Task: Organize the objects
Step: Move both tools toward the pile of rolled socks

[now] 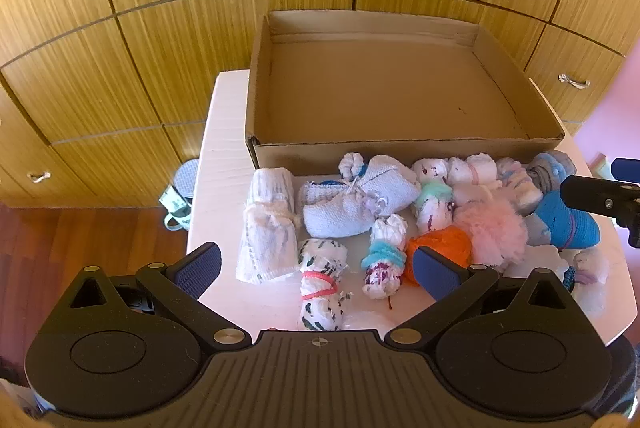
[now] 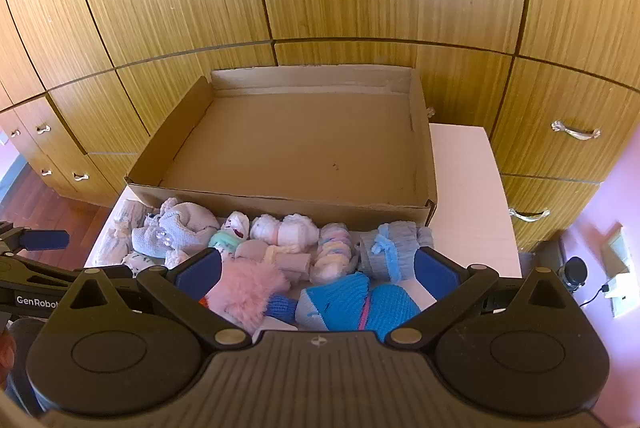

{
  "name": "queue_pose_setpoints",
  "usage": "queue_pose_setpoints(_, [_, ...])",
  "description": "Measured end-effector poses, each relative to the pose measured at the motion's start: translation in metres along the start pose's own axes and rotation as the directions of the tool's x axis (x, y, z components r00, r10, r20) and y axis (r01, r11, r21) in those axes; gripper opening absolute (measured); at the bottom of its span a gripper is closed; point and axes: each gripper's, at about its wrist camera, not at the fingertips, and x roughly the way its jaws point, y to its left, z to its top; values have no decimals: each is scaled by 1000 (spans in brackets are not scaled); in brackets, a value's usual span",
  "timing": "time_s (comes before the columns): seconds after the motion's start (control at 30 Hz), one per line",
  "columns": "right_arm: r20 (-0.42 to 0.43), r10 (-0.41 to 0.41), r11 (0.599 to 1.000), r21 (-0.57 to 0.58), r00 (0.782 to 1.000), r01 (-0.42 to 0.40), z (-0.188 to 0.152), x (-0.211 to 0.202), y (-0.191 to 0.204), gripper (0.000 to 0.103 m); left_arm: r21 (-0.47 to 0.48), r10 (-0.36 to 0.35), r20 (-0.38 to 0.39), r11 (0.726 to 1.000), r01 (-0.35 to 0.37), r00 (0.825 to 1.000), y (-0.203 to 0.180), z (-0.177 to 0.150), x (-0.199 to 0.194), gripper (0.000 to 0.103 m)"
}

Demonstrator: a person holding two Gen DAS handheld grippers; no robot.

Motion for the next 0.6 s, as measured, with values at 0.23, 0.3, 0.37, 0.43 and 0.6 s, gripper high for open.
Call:
queue_pose_setpoints(0.23, [-4, -2, 1000, 3, 1000, 2, -1, 0, 0, 102, -2, -1, -7, 1000, 1, 1000, 0, -1, 1, 102])
queue_pose_setpoints(0.3, [-4, 0, 1000, 5, 1000, 0, -1, 0, 0, 102, -2, 0, -3, 1000, 0, 1000, 1, -2, 0, 102])
queue_pose_setpoints(0.37, [-2, 0, 1000, 3, 1000, 0, -2, -1, 0, 102, -4, -4, -3, 1000, 4, 1000, 2, -3, -1, 102])
queue_pose_setpoints(0.43, [1, -5, 1000, 2, 1000, 5, -4, -3, 0, 102, -6, -10, 2, 1000, 10, 1000, 4, -5, -3, 102])
queue_pose_setpoints(0.6, [41, -20, 1000, 8, 999, 20, -16, -21, -5, 102, 8, 5, 35, 1000, -5, 999, 11, -20, -13, 102])
